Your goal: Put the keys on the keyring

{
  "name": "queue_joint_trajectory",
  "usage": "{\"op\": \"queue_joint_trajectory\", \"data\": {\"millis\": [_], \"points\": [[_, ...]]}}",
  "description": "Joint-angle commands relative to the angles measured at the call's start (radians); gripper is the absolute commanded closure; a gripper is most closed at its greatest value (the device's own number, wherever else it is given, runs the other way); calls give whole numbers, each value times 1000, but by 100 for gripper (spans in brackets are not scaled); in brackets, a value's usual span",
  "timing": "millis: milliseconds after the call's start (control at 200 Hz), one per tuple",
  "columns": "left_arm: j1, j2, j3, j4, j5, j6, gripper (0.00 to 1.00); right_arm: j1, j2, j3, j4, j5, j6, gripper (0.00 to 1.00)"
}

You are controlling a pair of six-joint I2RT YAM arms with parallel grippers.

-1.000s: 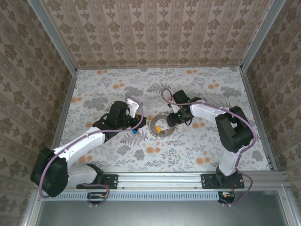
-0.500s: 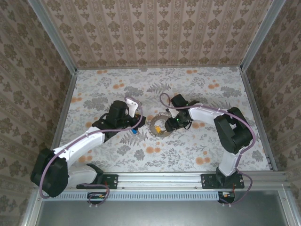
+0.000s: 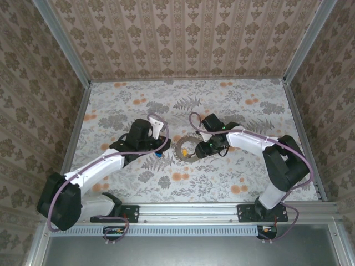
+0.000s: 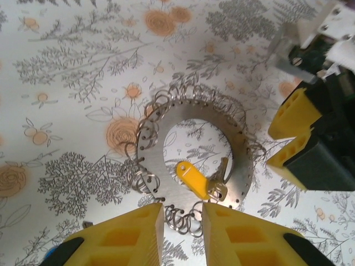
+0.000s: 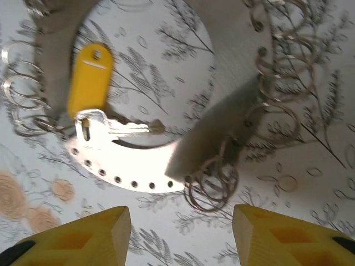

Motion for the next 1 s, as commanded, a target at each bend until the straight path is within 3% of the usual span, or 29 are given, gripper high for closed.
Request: {"op": "queue_joint_trajectory", "data": {"millis": [0, 190, 395, 995], "points": [[-3, 25, 16, -39, -13, -22, 75, 35, -25, 10, -97, 125, -33, 47], [-4, 28, 17, -36, -10, -21, 75, 53, 13, 76, -143, 233, -94, 49], [-3, 19, 11, -39, -18, -20, 75, 53, 67, 143, -103, 216, -109, 60], [-2, 16, 10, -36, -17, -17, 75, 38, 185, 192, -83, 209, -131, 63]]}}
